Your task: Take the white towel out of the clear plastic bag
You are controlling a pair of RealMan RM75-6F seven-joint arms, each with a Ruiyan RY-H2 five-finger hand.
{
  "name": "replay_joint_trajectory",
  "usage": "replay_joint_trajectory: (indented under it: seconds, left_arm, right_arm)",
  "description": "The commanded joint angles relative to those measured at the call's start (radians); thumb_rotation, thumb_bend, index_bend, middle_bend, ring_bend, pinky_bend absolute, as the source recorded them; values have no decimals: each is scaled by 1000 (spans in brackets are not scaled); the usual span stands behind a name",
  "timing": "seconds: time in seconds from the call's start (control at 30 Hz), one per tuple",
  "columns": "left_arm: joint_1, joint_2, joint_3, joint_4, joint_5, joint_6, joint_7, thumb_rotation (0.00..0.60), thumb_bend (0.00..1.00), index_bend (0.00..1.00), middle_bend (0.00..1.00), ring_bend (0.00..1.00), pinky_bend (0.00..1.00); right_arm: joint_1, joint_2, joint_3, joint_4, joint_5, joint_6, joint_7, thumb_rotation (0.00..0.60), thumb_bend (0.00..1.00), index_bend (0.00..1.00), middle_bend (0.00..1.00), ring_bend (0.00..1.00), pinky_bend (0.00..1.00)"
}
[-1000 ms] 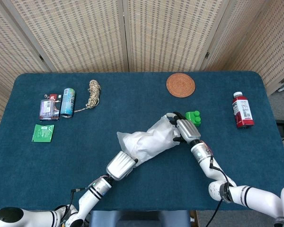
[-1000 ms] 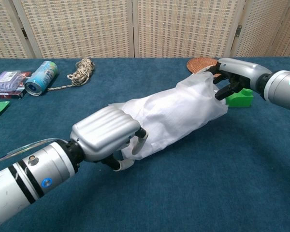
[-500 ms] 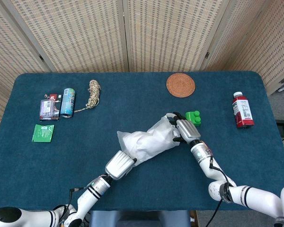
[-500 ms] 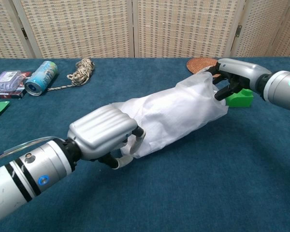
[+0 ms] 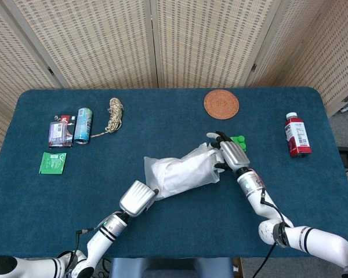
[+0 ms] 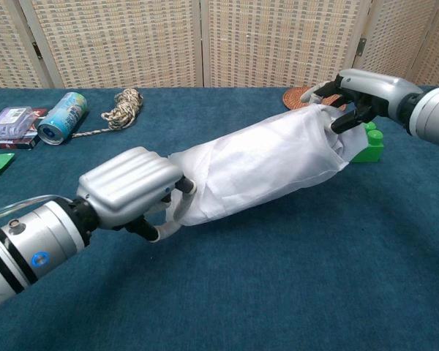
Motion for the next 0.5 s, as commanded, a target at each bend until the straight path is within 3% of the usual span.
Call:
replay_joint_trajectory:
  seconds: [0.03,0.5]
  left_arm:
    - [10,16,-4,-7,-9,10,-2,600,392,642,1000,1000,1000]
    - [71,113,-14,-16,-43,72,-38,600,391,645,1000,1000,1000]
  right_arm:
    - [0,15,12,-14,7,7,-2,600,661,736,153,0,149]
    - [-12,84,55,-67,31,46,13,600,661,736,154,0,149]
